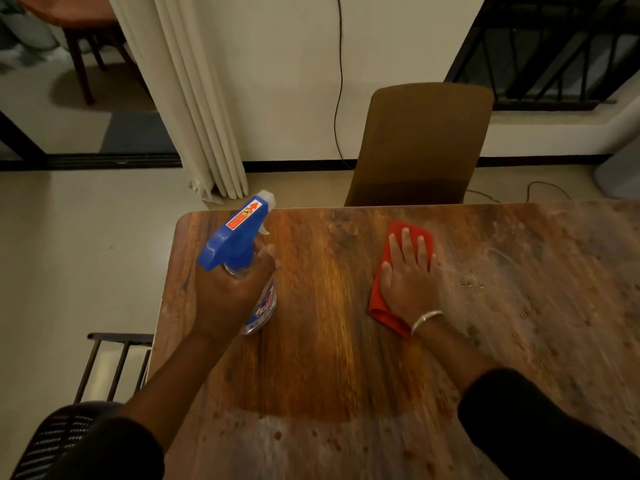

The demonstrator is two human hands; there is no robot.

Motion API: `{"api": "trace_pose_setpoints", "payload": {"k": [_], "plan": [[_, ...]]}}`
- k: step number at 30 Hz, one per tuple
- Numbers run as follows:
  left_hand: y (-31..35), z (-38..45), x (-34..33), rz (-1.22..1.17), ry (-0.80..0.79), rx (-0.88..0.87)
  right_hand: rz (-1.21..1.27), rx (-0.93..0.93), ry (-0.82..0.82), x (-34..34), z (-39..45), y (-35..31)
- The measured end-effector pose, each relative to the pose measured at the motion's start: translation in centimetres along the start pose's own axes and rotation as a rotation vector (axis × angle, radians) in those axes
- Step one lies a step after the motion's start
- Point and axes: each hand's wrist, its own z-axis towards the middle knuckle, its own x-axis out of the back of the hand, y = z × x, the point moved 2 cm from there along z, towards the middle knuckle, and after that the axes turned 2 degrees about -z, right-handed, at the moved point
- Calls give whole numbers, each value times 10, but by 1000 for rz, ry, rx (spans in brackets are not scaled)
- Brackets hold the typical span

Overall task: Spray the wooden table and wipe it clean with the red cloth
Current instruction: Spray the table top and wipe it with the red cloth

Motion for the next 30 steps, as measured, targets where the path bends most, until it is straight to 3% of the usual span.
{"api": "trace_pose_setpoints", "payload": {"k": [3,6,9,11,13,16,20,23,26,30], "plan": [[3,-11,-1,-69,50,-5,20,-2,27,6,59,-36],[3,-19,-8,-47,47,40,27,144,25,4,79,-97],[10,-16,-15,32,51,47,33,379,10,-9,40,-133],[12,-9,-15,36,61,24,42,479,17,-17,2,-119],[8,-3,-12,17,80,31,26,460,30,-18,-20,-81],[0,-8,-7,-11,79,52,-3,291,-4,-4,-5,-26],[0,-15,-6,-71,92,93,34,93,7,10,71,-49],[0,-14,-7,-73,97,102,73,198,-25,6,100,-120],[-1,-15,-7,-42,77,136,45,395,5,-5,71,-167],[5,-15,-8,17,41,208,64,518,19,-21,-8,-122]]}}
